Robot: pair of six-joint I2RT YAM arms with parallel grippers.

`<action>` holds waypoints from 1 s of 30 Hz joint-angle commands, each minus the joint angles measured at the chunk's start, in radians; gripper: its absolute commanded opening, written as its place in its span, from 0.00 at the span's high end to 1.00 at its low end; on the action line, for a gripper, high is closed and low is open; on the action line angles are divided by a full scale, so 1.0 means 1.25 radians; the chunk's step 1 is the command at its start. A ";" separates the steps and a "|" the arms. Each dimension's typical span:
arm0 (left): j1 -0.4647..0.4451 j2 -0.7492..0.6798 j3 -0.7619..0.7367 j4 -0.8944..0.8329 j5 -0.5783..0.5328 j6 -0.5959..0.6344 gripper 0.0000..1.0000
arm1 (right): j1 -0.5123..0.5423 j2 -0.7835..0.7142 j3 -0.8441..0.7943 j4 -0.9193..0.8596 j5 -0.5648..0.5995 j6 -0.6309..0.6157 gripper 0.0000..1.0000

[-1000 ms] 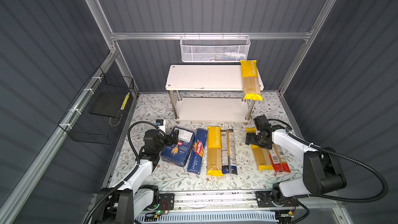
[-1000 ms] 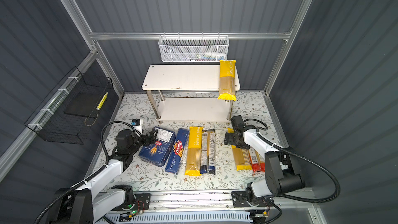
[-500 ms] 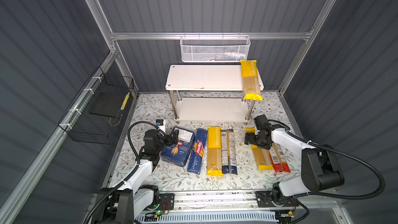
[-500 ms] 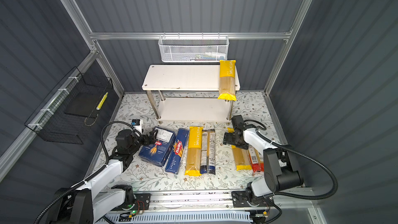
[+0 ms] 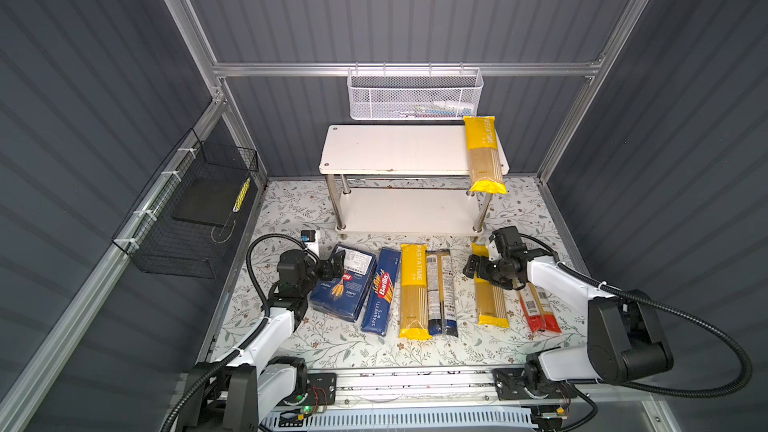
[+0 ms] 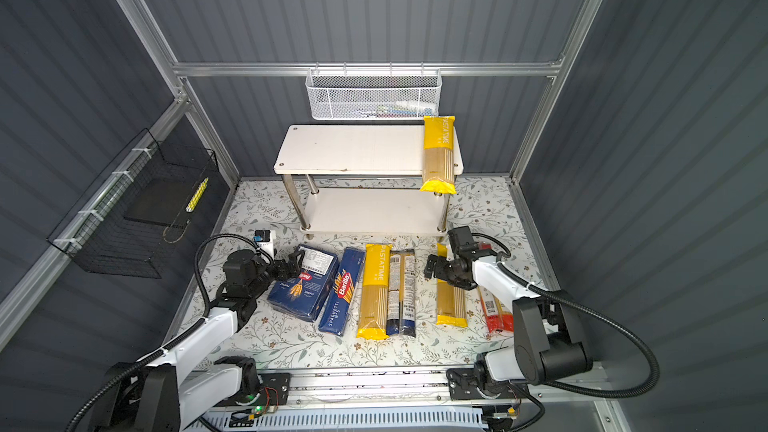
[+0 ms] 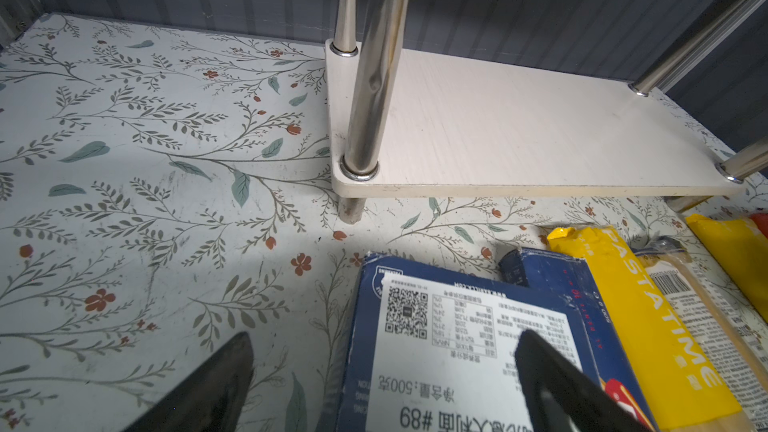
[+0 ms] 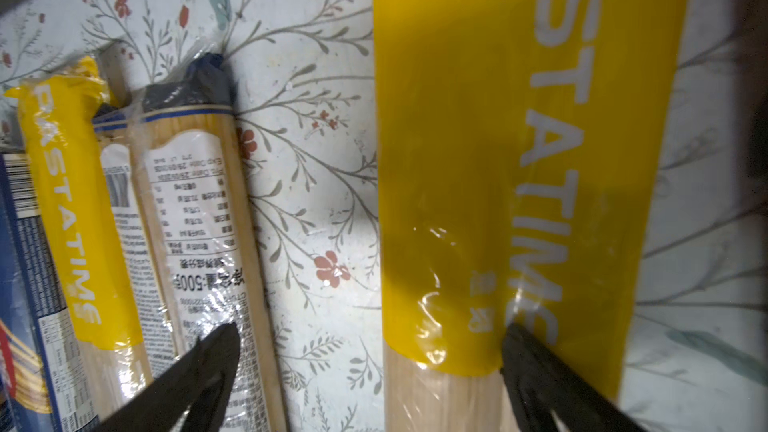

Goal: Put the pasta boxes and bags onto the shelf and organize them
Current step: 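Lower the right gripper onto the yellow PASTATIME bag's yellow end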

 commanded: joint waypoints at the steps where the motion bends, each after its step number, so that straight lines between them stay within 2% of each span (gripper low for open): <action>1: -0.003 0.000 0.014 0.013 0.011 -0.003 0.01 | 0.021 -0.012 -0.037 -0.026 -0.058 0.029 0.02; 7: -0.003 -0.001 0.012 0.015 0.011 -0.003 0.01 | 0.030 -0.102 -0.009 -0.169 0.120 0.022 0.02; 15: -0.003 -0.004 0.011 0.015 0.010 -0.003 0.01 | 0.031 -0.208 -0.040 -0.187 0.236 0.094 0.01; 20: -0.003 0.003 0.015 0.012 0.009 -0.003 0.01 | 0.036 -0.187 -0.048 -0.165 0.225 0.124 0.01; 30: -0.003 -0.006 0.010 0.015 0.011 -0.004 0.01 | 0.046 -0.087 -0.014 -0.160 0.210 0.108 0.01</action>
